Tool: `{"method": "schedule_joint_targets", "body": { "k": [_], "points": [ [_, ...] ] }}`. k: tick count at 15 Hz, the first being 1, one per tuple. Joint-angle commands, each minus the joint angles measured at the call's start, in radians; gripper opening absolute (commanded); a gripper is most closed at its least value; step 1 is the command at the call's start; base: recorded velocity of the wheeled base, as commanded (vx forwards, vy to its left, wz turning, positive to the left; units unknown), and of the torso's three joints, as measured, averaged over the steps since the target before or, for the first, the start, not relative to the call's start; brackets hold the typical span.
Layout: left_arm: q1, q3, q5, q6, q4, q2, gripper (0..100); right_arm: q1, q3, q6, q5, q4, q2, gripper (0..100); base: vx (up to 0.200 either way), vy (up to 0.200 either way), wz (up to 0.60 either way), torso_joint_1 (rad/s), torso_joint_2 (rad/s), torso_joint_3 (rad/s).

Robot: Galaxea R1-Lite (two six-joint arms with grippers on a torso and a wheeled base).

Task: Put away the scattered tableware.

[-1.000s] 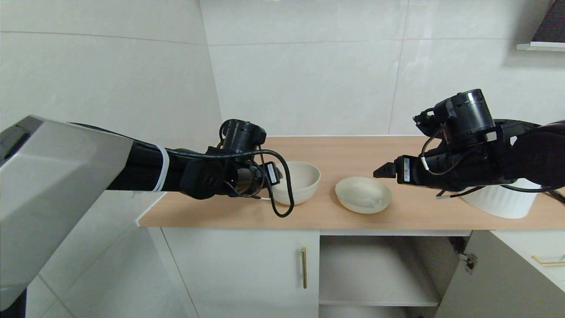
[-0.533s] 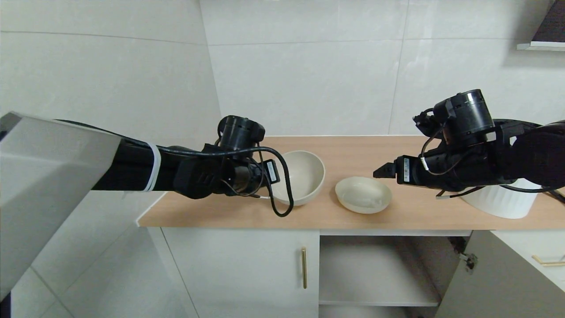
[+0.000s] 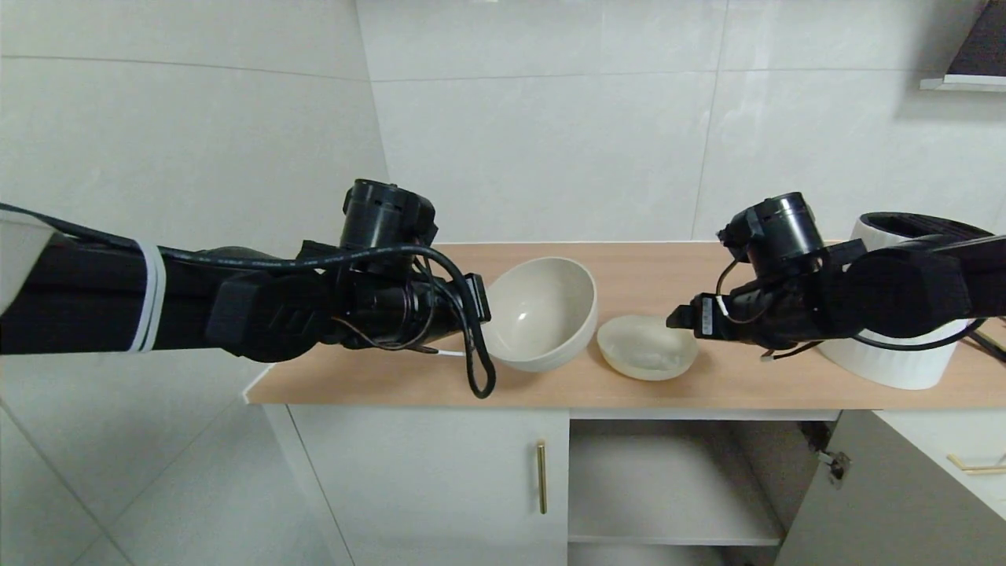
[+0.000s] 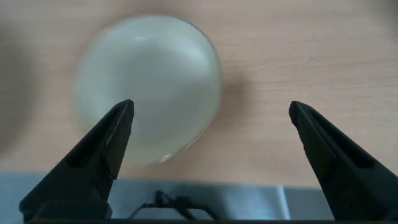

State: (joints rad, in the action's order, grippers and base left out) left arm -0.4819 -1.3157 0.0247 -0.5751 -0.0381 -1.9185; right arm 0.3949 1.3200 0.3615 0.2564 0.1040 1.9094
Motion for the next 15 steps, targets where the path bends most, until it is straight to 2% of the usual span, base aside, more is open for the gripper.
{"method": "schedule_joint_targets", "body": {
  "k": [1, 6, 7, 12, 15],
  "points": [
    [0.0, 0.009, 0.0, 0.0, 0.0, 0.03, 0, -0.019, 0.025, -0.001, 0.011, 0.0, 0.094, 100, 0.0, 0.0, 0.0, 0.0, 0.0, 0.0],
    [0.0, 0.009, 0.0, 0.001, 0.0, 0.032, 0, -0.041, 0.047, 0.001, 0.015, -0.014, 0.16, 100, 0.0, 0.0, 0.0, 0.0, 0.0, 0.0],
    [0.0, 0.01, 0.0, 0.001, 0.0, 0.033, 0, -0.041, 0.047, 0.002, 0.015, -0.014, 0.158, 0, 0.0, 0.0, 0.0, 0.0, 0.0, 0.0],
    [0.0, 0.01, 0.001, -0.003, 0.0, 0.039, 0, -0.041, 0.045, 0.004, 0.007, -0.014, 0.151, 0, 0.0, 0.0, 0.0, 0.0, 0.0, 0.0],
    [0.003, 0.016, 0.001, -0.003, 0.0, 0.076, 0, -0.041, 0.031, 0.011, -0.045, -0.003, 0.088, 0, 0.0, 0.0, 0.0, 0.0, 0.0, 0.0]
  ]
}}
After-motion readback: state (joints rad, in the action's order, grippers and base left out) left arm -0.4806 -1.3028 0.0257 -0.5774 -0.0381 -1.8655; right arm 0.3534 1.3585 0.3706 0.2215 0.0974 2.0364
